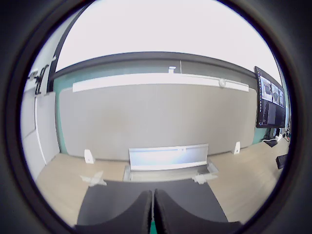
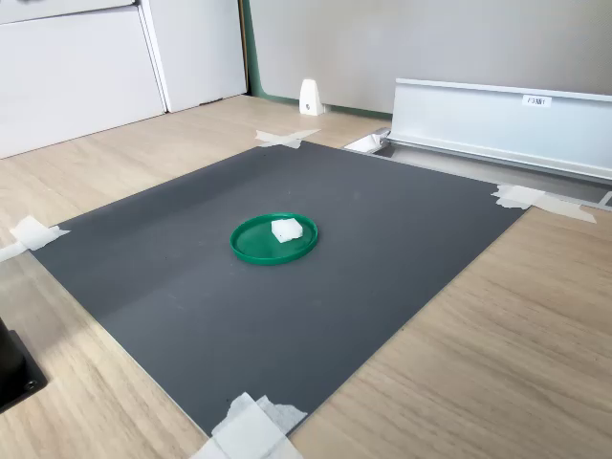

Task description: Grasp a white terminal and put it on the green lid.

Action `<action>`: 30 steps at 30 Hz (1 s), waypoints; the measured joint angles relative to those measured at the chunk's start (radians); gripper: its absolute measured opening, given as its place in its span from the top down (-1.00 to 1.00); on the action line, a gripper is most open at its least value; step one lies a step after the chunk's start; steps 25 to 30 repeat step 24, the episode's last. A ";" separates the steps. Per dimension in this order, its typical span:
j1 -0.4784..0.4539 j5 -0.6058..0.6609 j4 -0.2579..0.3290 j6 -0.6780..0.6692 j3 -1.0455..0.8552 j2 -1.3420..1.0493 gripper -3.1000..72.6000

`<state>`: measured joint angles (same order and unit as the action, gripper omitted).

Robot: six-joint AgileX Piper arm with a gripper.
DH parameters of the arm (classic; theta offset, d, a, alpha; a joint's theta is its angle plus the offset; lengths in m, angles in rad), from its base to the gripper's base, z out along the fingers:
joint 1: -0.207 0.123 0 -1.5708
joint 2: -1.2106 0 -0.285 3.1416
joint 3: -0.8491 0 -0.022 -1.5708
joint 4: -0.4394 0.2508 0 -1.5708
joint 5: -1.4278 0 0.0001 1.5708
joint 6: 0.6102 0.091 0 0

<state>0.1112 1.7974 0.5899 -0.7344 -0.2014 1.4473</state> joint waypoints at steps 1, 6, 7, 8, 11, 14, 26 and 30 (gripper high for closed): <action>0.000 0.014 -0.010 0.000 -0.012 -0.006 0.93; 0.000 0.032 -0.054 0.000 -0.069 -0.009 0.93; 0.000 0.032 -0.061 0.000 -0.077 -0.009 0.93; 0.000 0.032 -0.069 0.000 -0.088 -0.010 0.93; 0.000 0.032 -0.075 0.000 -0.123 -0.034 0.93; 0.000 0.036 -0.075 0.000 -0.153 -0.095 0.94; 0.000 0.039 -0.061 -0.002 -0.180 -0.111 0.94; 0.000 0.039 -0.061 -0.002 -0.180 -0.111 0.94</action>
